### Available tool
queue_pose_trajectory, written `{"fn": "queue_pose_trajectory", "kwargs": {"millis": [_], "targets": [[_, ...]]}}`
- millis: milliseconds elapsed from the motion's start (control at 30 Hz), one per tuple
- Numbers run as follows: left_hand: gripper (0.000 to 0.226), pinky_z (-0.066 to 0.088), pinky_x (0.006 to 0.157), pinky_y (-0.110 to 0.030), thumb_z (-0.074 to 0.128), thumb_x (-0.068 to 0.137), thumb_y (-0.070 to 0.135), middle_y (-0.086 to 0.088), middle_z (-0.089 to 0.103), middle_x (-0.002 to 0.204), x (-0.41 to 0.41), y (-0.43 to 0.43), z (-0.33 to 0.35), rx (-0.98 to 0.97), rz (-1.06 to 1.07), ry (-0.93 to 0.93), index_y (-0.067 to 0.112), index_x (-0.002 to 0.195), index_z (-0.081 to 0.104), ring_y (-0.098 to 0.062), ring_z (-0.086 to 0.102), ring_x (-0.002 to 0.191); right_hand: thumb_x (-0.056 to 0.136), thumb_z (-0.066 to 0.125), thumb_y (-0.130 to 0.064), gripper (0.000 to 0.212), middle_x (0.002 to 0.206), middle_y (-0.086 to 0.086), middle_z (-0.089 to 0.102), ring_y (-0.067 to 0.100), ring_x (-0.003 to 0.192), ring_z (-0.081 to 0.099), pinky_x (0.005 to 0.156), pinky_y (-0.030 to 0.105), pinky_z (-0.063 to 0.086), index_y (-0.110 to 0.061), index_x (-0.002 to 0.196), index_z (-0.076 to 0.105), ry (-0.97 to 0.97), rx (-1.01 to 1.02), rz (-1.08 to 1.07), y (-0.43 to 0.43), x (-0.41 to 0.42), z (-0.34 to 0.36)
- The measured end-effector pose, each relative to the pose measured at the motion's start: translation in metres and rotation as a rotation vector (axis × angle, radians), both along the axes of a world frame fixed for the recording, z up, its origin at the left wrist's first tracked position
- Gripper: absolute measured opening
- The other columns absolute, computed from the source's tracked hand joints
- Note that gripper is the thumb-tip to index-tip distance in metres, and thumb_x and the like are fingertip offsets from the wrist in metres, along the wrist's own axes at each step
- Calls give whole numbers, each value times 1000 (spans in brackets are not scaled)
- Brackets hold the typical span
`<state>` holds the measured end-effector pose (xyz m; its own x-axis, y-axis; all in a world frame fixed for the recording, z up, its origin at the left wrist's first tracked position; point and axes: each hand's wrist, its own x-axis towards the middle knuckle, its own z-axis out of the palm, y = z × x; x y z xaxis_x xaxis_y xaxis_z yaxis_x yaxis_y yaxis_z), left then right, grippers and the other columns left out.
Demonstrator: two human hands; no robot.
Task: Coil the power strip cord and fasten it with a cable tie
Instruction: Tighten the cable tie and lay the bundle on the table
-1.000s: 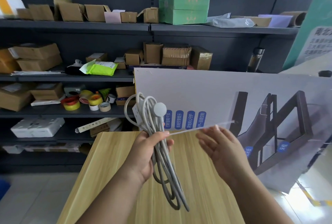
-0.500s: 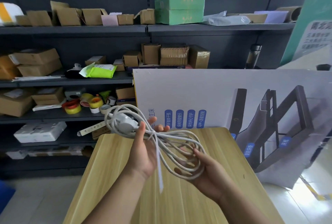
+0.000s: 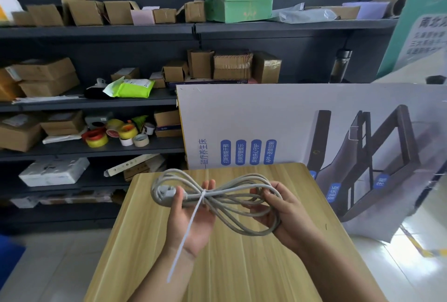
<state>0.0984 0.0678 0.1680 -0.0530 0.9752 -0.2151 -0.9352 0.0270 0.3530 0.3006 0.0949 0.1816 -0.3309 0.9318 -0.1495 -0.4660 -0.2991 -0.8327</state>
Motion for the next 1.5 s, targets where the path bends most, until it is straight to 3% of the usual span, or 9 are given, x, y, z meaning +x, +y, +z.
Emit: {"fn": "queue_pose_trajectory", "kwargs": {"millis": [133, 233, 400, 533, 633, 833, 1000, 1167, 1500], "targets": [[57, 45, 103, -43, 70, 73, 39, -16, 60, 103, 5, -9, -22, -179, 72, -57, 15, 121, 49, -28, 64, 100, 96, 47, -1, 10, 96, 19, 68, 32, 73, 70, 65, 38, 59, -2, 102, 55, -14, -23, -25, -7, -4, -20], [61, 45, 94, -39, 69, 75, 45, -14, 60, 108, 0, -14, -39, -245, -106, 94, 12, 124, 53, -26, 60, 99, 95, 47, -2, 10, 91, 16, 69, 30, 68, 69, 61, 36, 60, -4, 101, 55, 24, -21, -63, -11, -1, -28], [82, 44, 102, -41, 86, 60, 46, -16, 64, 115, -12, -17, -46, -115, -298, 182, 2, 124, 62, -27, 62, 106, 97, 41, -2, 15, 86, 13, 71, 31, 61, 71, 59, 34, 61, -5, 98, 55, 124, -54, -100, -7, 11, -28], [66, 38, 108, -50, 93, 52, 37, -16, 63, 115, -27, -7, -40, -7, -114, 133, 12, 103, 62, -36, 59, 112, 97, 40, -2, 17, 87, 14, 72, 33, 63, 73, 59, 34, 62, -4, 101, 57, 147, -68, -95, -5, 19, -24], [79, 34, 110, -54, 93, 51, 38, -18, 60, 118, -41, 1, -32, -71, -102, 294, 15, 117, 57, -40, 54, 120, 97, 42, -2, 15, 87, 15, 72, 35, 65, 73, 57, 35, 62, -4, 103, 56, 116, -80, -84, -2, 27, -23], [27, 53, 73, -39, 70, 81, 23, -13, 65, 99, -49, 5, -26, -241, -30, 697, 16, 105, 59, -27, 64, 84, 96, 48, -2, 16, 96, 22, 68, 35, 67, 72, 58, 36, 61, -1, 110, 57, -51, -112, -44, 4, 38, -36], [30, 52, 62, -33, 65, 89, 32, -10, 68, 95, -51, 0, -46, -323, -113, 902, 11, 109, 60, -22, 64, 78, 95, 51, -1, 18, 101, 22, 70, 39, 76, 72, 64, 39, 62, 2, 112, 59, -104, -193, -65, 9, 41, -61], [31, 55, 58, -30, 61, 91, 40, -8, 70, 95, -50, 2, -95, -468, -222, 1035, 13, 106, 59, -21, 66, 75, 92, 52, 5, 22, 97, 19, 71, 35, 73, 69, 65, 37, 62, 0, 109, 65, -240, -267, -68, 16, 39, -103], [24, 49, 66, -37, 61, 92, 37, -16, 66, 105, -34, -8, -242, -721, -280, 983, 15, 99, 55, -27, 62, 80, 90, 57, 0, 28, 81, 13, 62, 27, 61, 59, 43, 23, 43, -15, 109, 71, -416, -564, -56, 14, 40, -243]]}}
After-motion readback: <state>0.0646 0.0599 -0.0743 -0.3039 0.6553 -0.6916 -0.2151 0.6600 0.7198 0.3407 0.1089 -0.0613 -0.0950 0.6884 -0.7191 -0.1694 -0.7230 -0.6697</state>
